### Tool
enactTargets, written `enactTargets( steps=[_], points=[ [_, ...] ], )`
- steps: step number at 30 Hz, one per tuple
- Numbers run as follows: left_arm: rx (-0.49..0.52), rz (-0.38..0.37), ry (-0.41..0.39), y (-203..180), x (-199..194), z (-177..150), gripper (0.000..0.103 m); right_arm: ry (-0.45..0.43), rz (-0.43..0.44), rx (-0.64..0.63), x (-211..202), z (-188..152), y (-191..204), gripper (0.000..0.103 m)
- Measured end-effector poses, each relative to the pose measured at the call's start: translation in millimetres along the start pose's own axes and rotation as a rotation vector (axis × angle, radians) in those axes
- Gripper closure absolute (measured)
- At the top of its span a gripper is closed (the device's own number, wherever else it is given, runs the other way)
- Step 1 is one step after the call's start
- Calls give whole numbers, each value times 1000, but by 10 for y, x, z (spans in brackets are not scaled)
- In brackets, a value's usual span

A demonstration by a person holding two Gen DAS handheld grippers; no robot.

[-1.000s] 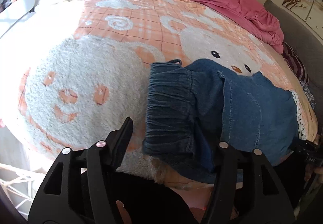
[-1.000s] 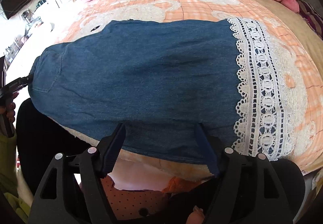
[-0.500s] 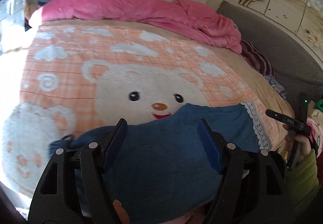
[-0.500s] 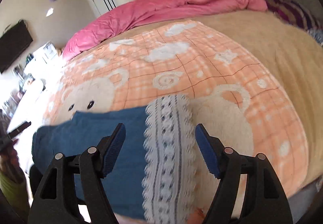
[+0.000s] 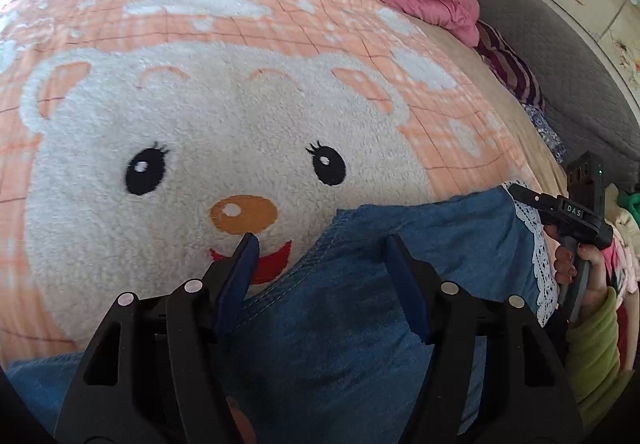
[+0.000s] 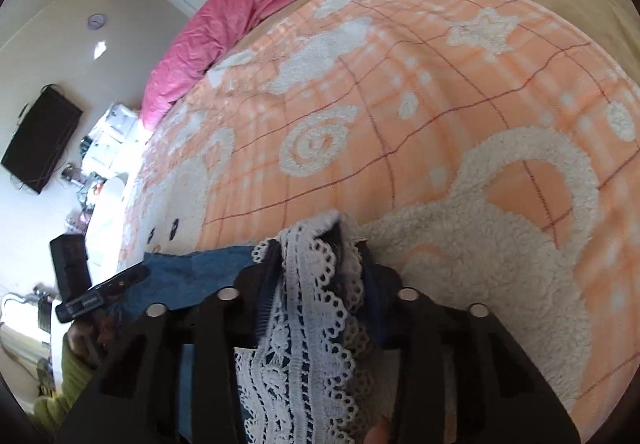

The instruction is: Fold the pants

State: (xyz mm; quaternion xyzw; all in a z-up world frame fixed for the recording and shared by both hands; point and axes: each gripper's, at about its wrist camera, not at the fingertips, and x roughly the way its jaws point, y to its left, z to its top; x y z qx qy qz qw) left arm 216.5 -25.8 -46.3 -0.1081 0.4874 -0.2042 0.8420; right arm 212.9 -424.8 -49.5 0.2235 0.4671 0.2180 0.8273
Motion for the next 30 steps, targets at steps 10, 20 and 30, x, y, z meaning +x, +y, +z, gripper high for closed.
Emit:
enactTargets(
  steps=[10,20,30],
  points=[
    [22,-165,35,-173,206,1,98,-143,40,-122,-286,-14,243,83],
    [96,16,-104,-347,67,439,99,-125,-185,-303,-19,490,599,84],
    [70,79,-82,-124,454,361,93,-6,-401,-323,578,488,271,62]
  ],
)
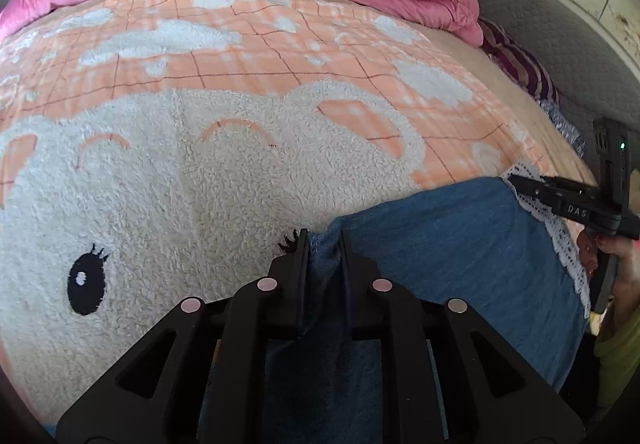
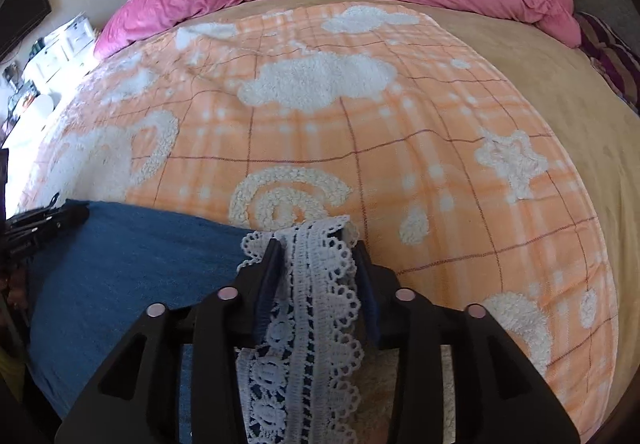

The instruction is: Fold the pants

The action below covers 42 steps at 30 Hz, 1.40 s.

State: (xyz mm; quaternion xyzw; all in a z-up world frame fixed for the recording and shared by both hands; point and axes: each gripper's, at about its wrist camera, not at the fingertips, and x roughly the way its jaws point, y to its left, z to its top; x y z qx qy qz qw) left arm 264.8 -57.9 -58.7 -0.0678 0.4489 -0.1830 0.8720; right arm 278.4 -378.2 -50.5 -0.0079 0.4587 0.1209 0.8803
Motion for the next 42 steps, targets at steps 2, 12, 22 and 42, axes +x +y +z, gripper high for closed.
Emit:
enactTargets(
  steps=[2,12,22,42],
  points=[
    [-15,-3,-18,31,-45,-5,88,-27,-1,17,-59,-7,-37,51],
    [-34,102,-120,-78,-821,-226,65,-202,138,270,-1056,-503,-313,37],
    [-135,182,-228,186,-1796,-797,50,-146,177,329,-1463,-1119,-151,37],
    [-439,238,-226,1085,-2087,-1500,43,-97,328,466,-1149,-1499,-230,47]
  ],
)
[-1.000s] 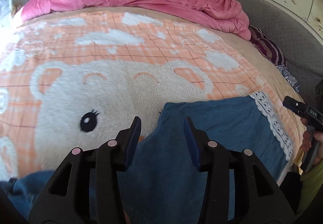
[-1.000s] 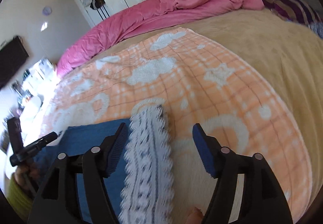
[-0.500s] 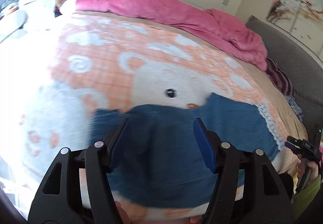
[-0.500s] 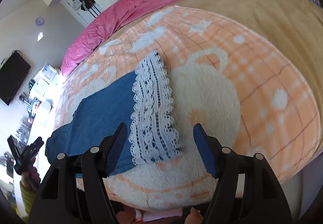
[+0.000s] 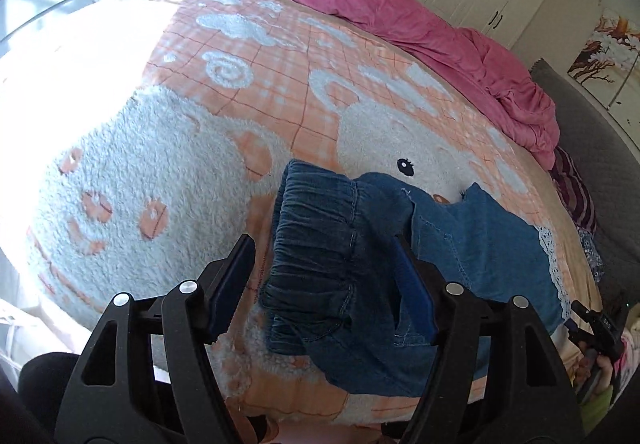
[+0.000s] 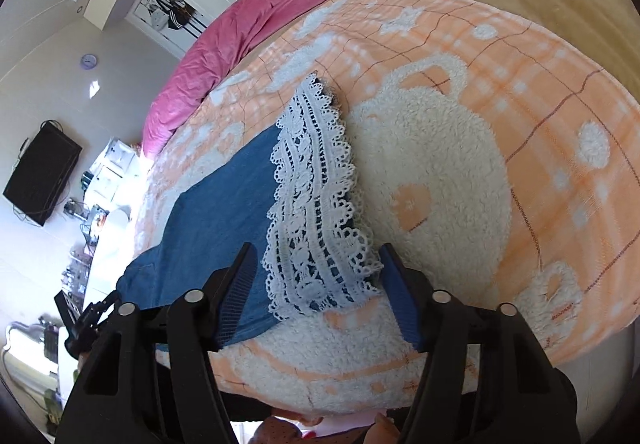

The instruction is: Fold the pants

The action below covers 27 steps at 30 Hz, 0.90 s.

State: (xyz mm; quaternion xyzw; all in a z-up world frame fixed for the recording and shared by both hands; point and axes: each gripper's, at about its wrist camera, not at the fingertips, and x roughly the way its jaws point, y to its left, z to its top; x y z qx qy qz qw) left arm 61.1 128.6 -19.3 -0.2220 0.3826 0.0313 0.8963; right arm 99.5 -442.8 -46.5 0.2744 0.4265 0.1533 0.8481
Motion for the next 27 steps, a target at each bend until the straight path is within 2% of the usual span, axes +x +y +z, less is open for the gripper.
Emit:
enactTargets(
  steps=[1,3,4,5,6,8,11,15,18,20,22,24,26,27],
  points=[
    [-11,6,6,8,35,-28,59,0,2,8,9,-9,-19,52],
    [-26,-1,23,33,80,-85,64,-7,11,21,-3,-15,-47,57],
    [-22,-4,23,36,76,-97,67,-4,23,21,-5,-17,-46,65],
    [-26,-9,20,43,63,-97,68,9,43,22,8,-26,-39,70],
    [-34,-17,16,53,42,-90,70,13,48,19,17,-31,-26,71],
    [-37,-12,5,51,-14,-79,71,6,38,-4,17,-44,24,81],
    [-13,21,-17,9,-126,-49,71,-50,2,-54,-131,-27,113,84],
    [15,75,-28,-21,-153,-35,71,-76,-104,-170,-267,-10,270,84],
    [8,112,8,31,-24,-71,71,-31,-218,-272,-129,-108,360,84],
    [-9,116,23,79,28,-85,70,7,-266,-302,14,-181,330,79],
    [-13,125,19,97,31,-78,67,-8,-250,-287,28,-214,262,77],
    [-7,135,16,95,35,-81,66,-30,-219,-251,-69,-197,206,65],
    [-4,143,9,89,29,-80,64,-68,-197,-209,-198,-163,130,50],
    [-11,145,5,93,16,-80,61,-79,-178,-184,-255,-145,109,49]
  ],
)
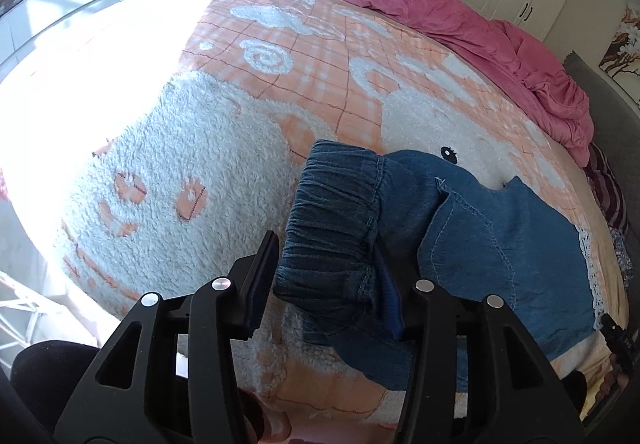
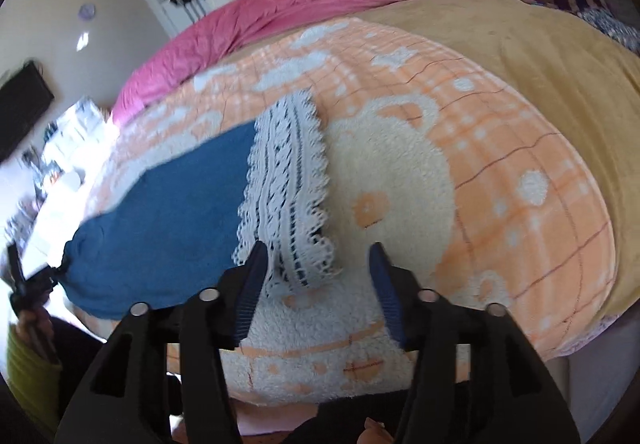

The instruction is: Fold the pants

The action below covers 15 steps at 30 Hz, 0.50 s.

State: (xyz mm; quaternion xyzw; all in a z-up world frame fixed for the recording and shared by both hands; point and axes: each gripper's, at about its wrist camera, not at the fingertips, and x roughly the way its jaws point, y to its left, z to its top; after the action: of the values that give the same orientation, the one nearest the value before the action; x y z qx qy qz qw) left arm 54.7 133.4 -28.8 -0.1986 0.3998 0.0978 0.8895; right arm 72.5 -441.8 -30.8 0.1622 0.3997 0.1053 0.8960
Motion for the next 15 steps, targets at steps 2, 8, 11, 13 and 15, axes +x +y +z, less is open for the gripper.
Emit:
enactTargets(
  steps=[2,8,11,13,15],
  points=[
    [-26,-16,-22,20,-88,12,59,-1,44,48,-66,-5,-99,49],
    [30,-12,-168,-175,-691,121,58,27,28,-28,-152,-212,-65,50],
    [114,-20,-203,-446,-857,130,54,29,-4,-110,-108,-269,81,56],
    [175,-79,-165,-714,-762,88,53,16,-27,-154,-34,-248,168,59],
    [235,-107,-114,-1001,-550,-20,53,18,-40,-177,67,-204,212,60]
  ],
)
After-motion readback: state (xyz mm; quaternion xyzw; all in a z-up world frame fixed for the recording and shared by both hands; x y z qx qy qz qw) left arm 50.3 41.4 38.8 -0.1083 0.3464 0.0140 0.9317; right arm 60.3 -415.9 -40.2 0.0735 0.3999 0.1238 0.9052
